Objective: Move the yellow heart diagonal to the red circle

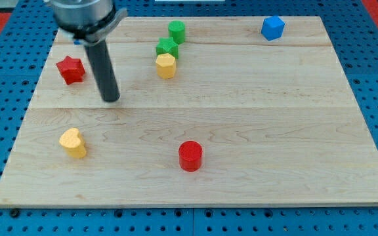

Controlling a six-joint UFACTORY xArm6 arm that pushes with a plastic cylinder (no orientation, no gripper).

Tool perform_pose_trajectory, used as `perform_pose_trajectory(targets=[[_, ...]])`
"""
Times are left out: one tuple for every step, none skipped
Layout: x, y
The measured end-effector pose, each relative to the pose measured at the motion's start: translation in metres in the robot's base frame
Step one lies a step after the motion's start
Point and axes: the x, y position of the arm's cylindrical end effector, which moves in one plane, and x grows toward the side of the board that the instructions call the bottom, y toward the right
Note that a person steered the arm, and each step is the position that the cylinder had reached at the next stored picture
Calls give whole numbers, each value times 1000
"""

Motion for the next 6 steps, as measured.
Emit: perform_pose_trajectory(targets=[[27,-77],[45,-125],[89,-61],[62,-7],[60,10],[89,12]])
